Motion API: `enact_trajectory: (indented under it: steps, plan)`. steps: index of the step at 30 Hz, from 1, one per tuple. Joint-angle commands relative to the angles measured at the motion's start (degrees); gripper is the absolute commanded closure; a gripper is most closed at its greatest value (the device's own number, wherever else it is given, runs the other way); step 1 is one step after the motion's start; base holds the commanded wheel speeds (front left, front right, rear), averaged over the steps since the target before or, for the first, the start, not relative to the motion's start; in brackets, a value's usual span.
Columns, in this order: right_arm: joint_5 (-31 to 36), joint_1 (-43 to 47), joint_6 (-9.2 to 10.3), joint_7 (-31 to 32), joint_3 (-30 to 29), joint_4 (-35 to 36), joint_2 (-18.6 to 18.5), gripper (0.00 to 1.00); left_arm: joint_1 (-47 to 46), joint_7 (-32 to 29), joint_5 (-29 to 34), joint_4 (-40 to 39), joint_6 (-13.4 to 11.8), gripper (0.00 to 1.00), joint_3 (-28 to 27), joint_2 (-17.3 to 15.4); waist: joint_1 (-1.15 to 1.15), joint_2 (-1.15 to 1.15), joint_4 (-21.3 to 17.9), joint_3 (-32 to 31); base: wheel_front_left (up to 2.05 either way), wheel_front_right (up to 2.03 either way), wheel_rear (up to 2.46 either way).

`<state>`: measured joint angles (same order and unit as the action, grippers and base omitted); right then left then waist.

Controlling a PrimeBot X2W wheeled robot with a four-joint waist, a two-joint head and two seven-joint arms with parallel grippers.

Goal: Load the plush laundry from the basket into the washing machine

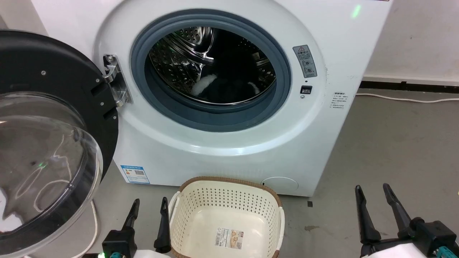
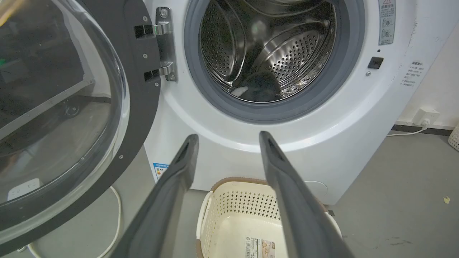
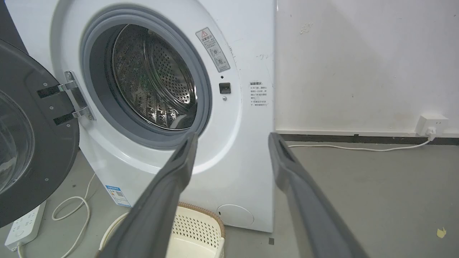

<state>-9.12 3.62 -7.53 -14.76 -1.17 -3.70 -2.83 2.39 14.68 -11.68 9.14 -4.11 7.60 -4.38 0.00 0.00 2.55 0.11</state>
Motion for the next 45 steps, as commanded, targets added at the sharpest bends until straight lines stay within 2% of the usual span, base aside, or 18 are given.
enact_trajectory:
  steps: [1,45]
  plan:
    - [0.0,0.0,0.00,0.0,0.0,0.0,0.0,1.00,0.0,0.0,0.0,0.0,0.0,1.00,-0.1,0.0,0.00,0.00,0.0,0.0,0.00,0.00,0.00]
    - [3.1,-1.3,0.01,5.0,0.4,1.3,0.0,1.00,-0.8,-5.0,3.9,-3.1,1.4,1.00,-2.6,0.5,0.00,0.00,-0.8,0.0,0.00,0.00,0.00]
